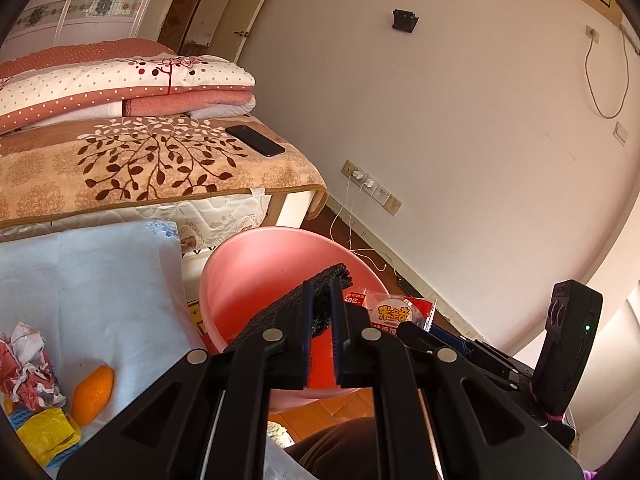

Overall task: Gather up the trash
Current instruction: 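Carry the black pad and snack bag in both tools over the pink bucket, then open both tools to drop the black pad and snack bag into the bucket, then move both open tools back over the trash on the sheet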

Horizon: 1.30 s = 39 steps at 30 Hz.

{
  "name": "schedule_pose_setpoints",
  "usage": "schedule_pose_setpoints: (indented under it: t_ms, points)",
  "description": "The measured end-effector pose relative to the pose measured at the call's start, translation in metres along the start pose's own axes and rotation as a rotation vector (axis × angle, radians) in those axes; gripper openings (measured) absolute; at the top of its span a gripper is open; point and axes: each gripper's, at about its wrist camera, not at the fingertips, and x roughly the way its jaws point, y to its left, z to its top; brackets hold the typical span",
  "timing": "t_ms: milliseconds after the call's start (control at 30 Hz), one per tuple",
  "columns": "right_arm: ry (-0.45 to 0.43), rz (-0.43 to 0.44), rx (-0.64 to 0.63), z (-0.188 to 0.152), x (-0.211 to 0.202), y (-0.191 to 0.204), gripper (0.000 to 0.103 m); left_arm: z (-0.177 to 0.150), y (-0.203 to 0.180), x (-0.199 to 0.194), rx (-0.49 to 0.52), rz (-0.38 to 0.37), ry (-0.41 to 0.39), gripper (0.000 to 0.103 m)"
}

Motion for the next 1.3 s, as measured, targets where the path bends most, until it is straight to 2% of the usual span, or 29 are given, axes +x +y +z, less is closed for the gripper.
schedule_pose_setpoints:
  t_ms: [233,367,400,500,600,1000,1133,1300]
  points:
    - [0.012,-0.009,0.000,-0.001,0.011,-0.003,0.025,-0.002,0.001,0.016,-0.006,-0.008,0.033,0.011]
    - [0.014,-0.011,-0.002,-0.002,0.014,-0.002,0.026,-0.002,0.004,0.017,-0.023,-0.004,0.042,0.040]
    - [0.015,-0.012,-0.002,-0.002,0.015,-0.002,0.028,-0.003,0.005,0.016,-0.028,-0.008,0.038,0.041]
    - [0.017,-0.013,-0.001,-0.003,0.016,-0.003,0.032,-0.003,0.005,0.015,-0.021,0.008,0.040,0.042]
    - [0.013,-0.011,-0.002,-0.003,0.015,-0.002,0.043,-0.004,0.005,0.011,-0.006,0.029,0.035,0.042]
    - [-0.014,0.035,-0.026,-0.006,-0.005,0.019,0.054,-0.011,0.013,-0.022,0.014,0.132,-0.007,0.042]
    - [-0.024,0.056,-0.050,-0.010,-0.014,0.031,0.055,-0.014,0.019,-0.036,0.015,0.163,-0.017,0.042]
    - [-0.031,0.080,-0.092,-0.017,-0.026,0.050,0.055,-0.023,0.023,-0.050,0.048,0.272,-0.018,0.042]
